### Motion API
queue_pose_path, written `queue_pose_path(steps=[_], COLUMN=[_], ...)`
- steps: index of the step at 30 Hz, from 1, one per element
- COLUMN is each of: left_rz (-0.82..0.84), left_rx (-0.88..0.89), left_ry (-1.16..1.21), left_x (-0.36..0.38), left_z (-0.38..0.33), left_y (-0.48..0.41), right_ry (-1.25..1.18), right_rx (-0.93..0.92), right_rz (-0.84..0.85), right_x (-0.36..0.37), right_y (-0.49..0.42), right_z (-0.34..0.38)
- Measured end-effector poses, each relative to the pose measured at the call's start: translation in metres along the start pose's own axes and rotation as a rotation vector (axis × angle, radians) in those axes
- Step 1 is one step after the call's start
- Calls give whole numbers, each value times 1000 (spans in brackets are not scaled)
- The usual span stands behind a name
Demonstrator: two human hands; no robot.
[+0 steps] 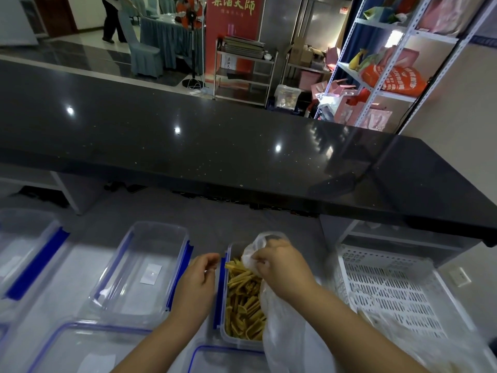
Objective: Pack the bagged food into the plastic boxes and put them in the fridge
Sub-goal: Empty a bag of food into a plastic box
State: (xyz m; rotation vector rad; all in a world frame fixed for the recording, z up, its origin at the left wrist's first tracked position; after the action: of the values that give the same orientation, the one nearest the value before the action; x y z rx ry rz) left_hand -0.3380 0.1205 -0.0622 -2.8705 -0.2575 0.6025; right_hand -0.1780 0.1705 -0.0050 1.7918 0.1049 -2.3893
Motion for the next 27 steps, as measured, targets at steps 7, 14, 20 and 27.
queue_pose_path(steps=[7,14,20,27], left_rz=[54,51,11,397], left_rx=[3,44,129,482], left_ry=[-34,-47,22,-85], left_x=[4,2,-1,33], left_z=[-4,-10,-34,-126], left_y=[0,0,-2,15], right_ry=[159,-73,-404,-704], right_rx=[-133,16,268,322], right_rz=[117,17,-313,-590], right_x=[20,-4,-55,-81], right_y=[34,28,33,55], right_z=[7,-22,-71,-84])
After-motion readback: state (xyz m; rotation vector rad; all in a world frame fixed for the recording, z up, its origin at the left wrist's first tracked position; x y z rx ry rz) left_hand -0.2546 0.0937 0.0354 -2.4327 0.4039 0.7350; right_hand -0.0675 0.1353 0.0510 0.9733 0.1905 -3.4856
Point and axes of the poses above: each hand's wrist, its own y-axis away from the middle knuckle, its own x-axis out of the palm, z = x × y, the point moved 5 cm from there along -y, towards the middle knuckle, and after that the axes turned 15 degrees about x, right-handed, at the moved point
